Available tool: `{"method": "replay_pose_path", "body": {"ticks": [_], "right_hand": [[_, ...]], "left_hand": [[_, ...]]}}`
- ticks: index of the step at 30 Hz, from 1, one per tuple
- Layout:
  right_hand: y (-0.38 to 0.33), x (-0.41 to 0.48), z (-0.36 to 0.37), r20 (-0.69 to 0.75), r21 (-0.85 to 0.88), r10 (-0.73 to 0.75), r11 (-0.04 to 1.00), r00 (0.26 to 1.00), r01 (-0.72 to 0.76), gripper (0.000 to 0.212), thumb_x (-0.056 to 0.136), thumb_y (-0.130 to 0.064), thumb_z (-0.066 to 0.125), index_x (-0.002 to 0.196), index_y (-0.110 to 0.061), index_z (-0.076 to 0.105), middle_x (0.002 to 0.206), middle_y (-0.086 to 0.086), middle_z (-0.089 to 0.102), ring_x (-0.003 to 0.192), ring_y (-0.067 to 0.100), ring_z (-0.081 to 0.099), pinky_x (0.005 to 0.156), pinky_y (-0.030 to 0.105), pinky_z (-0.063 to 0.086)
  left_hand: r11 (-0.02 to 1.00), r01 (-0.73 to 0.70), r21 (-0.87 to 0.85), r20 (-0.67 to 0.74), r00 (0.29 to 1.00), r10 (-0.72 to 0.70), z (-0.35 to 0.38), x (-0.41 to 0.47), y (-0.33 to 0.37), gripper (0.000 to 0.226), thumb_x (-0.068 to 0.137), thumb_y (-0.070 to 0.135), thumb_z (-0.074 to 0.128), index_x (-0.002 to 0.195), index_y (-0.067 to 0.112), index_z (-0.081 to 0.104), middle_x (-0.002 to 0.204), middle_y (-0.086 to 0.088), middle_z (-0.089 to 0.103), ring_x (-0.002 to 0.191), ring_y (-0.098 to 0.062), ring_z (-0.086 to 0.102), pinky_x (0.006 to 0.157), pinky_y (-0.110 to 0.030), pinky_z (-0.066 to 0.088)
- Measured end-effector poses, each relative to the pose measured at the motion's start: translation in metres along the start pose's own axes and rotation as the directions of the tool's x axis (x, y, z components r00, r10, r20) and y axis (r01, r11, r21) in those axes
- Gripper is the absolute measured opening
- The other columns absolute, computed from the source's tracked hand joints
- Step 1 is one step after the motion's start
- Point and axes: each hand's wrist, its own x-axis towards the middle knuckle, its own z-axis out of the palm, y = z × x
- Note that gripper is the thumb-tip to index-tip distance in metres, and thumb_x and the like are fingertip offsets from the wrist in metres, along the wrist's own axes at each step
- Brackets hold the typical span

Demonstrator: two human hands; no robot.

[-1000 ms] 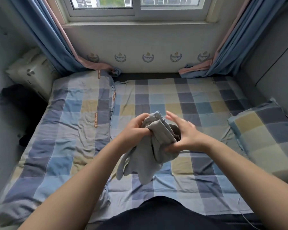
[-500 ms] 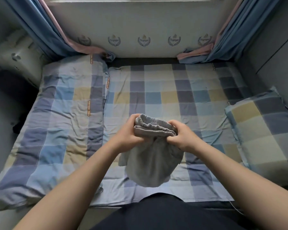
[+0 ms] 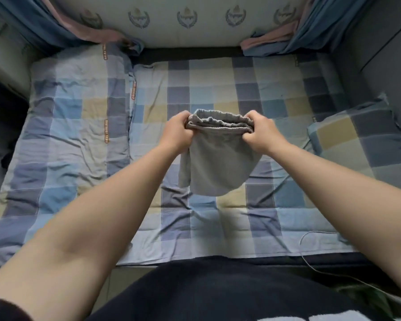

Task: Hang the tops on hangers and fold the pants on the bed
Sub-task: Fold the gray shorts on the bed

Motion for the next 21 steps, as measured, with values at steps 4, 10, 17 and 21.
{"method": "replay_pose_path", "body": {"ticks": [4,10,17,21], "right_hand": [[-0.007,0.012,-0.026,-0.099,0.043,-0.074,0.996,0.992,0.079,0.032,0.082,-0.010,0.058,0.113,-0.018,0.058,0.101,0.011,0.068,0.098,0.035,0.060,0.082,0.038,0.049],[-0.001,-0.010,-0.019,-0.132,0.028,-0.142,0.989,0.981,0.147,0.032,0.081,-0.012,0.060,0.113,-0.018,0.059,0.102,0.008,0.070,0.096,0.034,0.061,0.082,0.045,0.052],[0.068,-0.078,0.094,0.068,-0.088,-0.069,0.993,0.995,0.075,0.045,0.081,-0.004,0.060,0.124,-0.014,0.056,0.122,0.013,0.064,0.109,0.039,0.059,0.088,0.050,0.050],[0.122,-0.136,0.179,0.255,-0.123,0.071,0.992,0.964,-0.041,0.047,0.084,0.001,0.056,0.128,-0.015,0.055,0.129,0.008,0.061,0.116,0.035,0.057,0.093,0.047,0.048]], "left_hand": [[0.993,-0.056,-0.103,-0.065,0.997,0.049,-0.008,0.021,0.012,0.006,0.080,0.001,0.059,0.085,0.004,0.059,0.074,-0.006,0.058,0.072,-0.019,0.048,0.065,-0.035,0.039],[0.989,-0.083,-0.118,-0.053,0.996,0.077,-0.004,0.002,-0.005,0.015,0.085,0.015,0.074,0.087,0.010,0.061,0.080,-0.008,0.065,0.072,-0.017,0.052,0.068,-0.038,0.046],[0.986,0.156,-0.061,0.150,0.978,-0.145,0.071,-0.074,-0.092,0.013,0.084,0.008,0.069,0.090,0.017,0.062,0.084,-0.007,0.069,0.085,-0.034,0.065,0.076,-0.040,0.052],[0.947,0.317,0.046,0.323,0.893,-0.314,0.130,-0.141,-0.157,0.016,0.084,0.000,0.065,0.091,0.015,0.063,0.091,-0.015,0.071,0.092,-0.037,0.066,0.078,-0.040,0.054]]}}
